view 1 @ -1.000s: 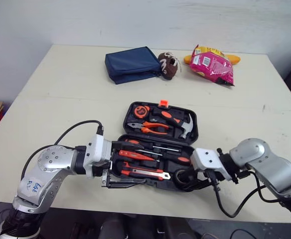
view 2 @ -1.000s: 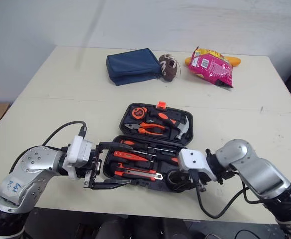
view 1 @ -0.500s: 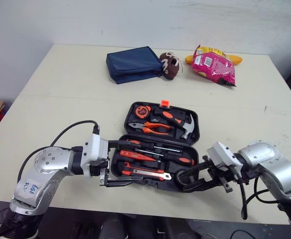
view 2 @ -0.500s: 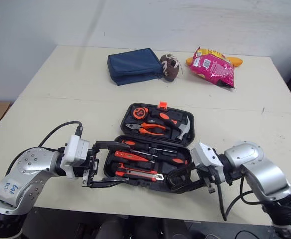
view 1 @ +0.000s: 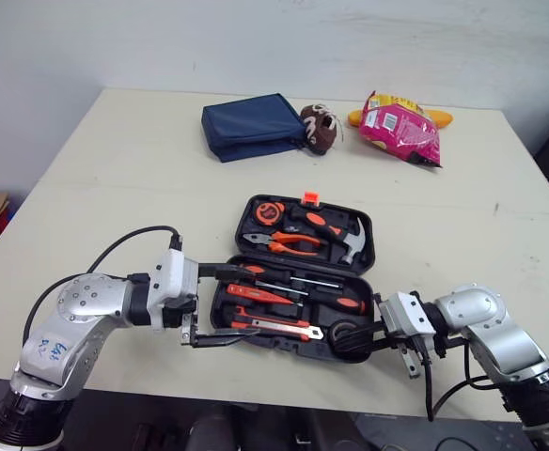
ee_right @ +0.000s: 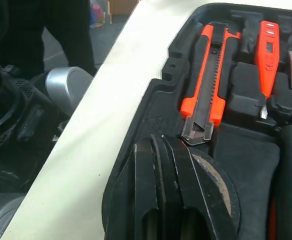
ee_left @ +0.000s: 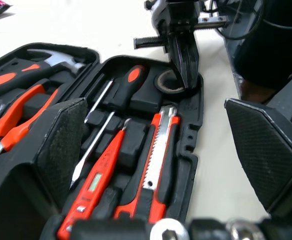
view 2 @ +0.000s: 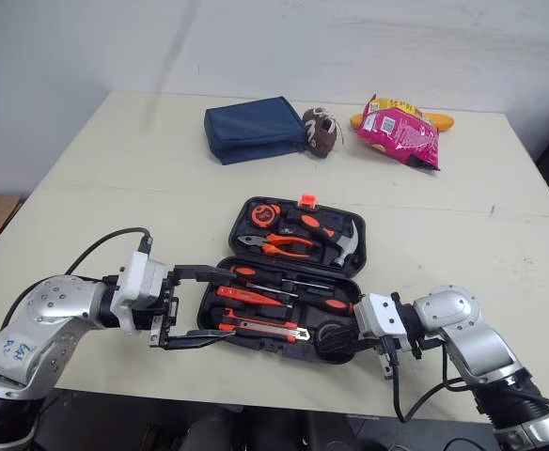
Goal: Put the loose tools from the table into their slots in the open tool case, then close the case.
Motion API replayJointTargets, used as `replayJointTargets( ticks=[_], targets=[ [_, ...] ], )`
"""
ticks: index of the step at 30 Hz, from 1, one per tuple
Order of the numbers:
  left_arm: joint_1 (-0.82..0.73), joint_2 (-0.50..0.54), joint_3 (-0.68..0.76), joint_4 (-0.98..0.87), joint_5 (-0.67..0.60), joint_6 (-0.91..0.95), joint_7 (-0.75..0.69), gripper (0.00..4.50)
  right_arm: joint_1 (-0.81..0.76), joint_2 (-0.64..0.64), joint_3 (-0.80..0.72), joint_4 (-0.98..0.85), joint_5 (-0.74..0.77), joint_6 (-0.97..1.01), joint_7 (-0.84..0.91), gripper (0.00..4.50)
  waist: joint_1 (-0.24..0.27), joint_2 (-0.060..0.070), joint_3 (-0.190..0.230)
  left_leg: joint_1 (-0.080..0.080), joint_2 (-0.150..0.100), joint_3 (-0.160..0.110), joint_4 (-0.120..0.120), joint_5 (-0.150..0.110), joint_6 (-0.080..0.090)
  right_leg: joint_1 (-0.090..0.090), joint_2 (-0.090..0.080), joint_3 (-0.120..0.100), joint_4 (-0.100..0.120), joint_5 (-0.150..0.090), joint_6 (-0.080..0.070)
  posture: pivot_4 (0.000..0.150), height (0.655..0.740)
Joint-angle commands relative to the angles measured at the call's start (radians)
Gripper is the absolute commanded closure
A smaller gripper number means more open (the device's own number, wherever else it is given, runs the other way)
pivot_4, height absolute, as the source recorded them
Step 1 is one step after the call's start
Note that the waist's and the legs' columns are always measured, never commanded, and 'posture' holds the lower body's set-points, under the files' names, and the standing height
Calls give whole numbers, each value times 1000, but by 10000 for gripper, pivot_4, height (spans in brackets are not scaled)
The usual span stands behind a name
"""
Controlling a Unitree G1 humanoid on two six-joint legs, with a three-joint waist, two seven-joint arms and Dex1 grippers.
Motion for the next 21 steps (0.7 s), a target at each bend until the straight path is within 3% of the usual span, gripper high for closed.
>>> replayJointTargets(
  ticks=[1, 11, 21],
  targets=[
    [-50, 15, 68, 86, 18, -48, 5, 0, 33, -41, -17, 32, -82, -21, -40, 44724, 1, 0, 0, 0, 0, 0, 0, 0, 0, 0, 0, -1, 0, 0, 0, 1500, 7400],
    [-75, 9, 36, 71, -21, -10, -52, 0, 85, -7, 37, 44, -102, 9, -86, 44724, -1, -7, -4, 0, 0, 0, 0, -2, 0, 1, -2, -2, -2, 0, 0, 1500, 7400],
    [-74, -15, -7, 27, -73, 51, -94, 0, 109, 0, 62, 204, -74, -39, -14, 44724, 5, -17, -14, 4, 1, -6, -2, -4, -4, 9, -3, -8, -5, -2, -4, 1500, 7400]
  ],
)
